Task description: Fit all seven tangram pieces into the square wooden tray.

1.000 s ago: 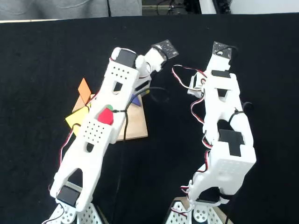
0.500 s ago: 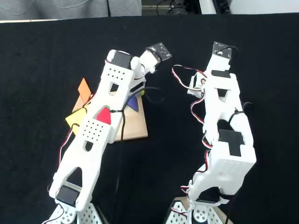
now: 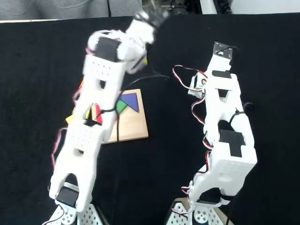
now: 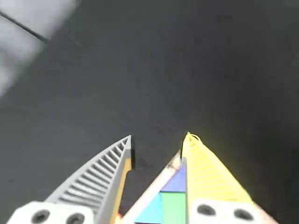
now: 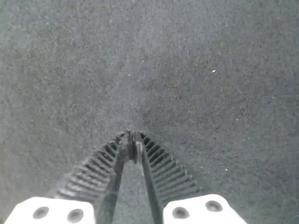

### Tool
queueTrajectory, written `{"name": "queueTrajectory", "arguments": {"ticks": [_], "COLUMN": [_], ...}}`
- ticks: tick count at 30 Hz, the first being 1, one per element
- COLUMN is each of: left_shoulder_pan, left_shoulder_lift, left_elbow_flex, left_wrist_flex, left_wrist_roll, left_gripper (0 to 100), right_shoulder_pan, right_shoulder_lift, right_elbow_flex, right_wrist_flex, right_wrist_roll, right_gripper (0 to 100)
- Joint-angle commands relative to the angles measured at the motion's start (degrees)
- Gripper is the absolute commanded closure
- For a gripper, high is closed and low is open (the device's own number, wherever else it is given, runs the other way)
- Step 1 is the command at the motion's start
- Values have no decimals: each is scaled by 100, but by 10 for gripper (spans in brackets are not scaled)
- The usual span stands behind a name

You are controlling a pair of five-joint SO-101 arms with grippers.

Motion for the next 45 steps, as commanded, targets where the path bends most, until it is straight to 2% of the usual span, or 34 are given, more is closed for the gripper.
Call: {"name": "queueTrajectory", "arguments": {"ticks": [1, 4, 8, 14, 16, 19, 22, 25, 29, 32, 39, 45], "left_shoulder_pan": [-673, -1385, -2167, -2431, -2475, -2721, -2765, -2782, -2791, -2809, -2809, -2774], "left_shoulder_lift": [-1776, -2611, -3947, -6558, -7051, -7235, -6884, -6277, -5371, -4607, -2980, -1943], "left_elbow_flex": [-48, 857, 3064, 6774, 8154, 9965, 11134, 11284, 10730, 10246, 9042, 8189], "left_wrist_flex": [26, 26, 26, -185, -914, -2488, -3912, -4598, -4659, -4686, -4668, -4642], "left_wrist_roll": [325, 580, 563, -466, -677, -651, -229, 536, 2154, 3226, 4378, 4914], "left_gripper": [823, 823, 823, 823, 823, 819, 818, 814, 719, 716, 716, 717], "right_shoulder_pan": [53, 53, 26, 18, 18, 18, 18, 18, 18, 9, -79, -79], "right_shoulder_lift": [-338, -330, -312, -303, -303, -303, -295, -295, -295, -295, -295, -295], "right_elbow_flex": [-382, -382, -374, -374, -374, -365, -365, -365, -365, -365, -365, -365], "right_wrist_flex": [-35, -35, -35, -53, -53, -53, -53, -70, -70, -70, -53, -53], "right_wrist_roll": [-18, -18, -18, -18, -18, -18, -18, -9, -9, 149, 185, 185], "right_gripper": [987, 987, 987, 987, 987, 987, 987, 987, 987, 987, 987, 987]}}
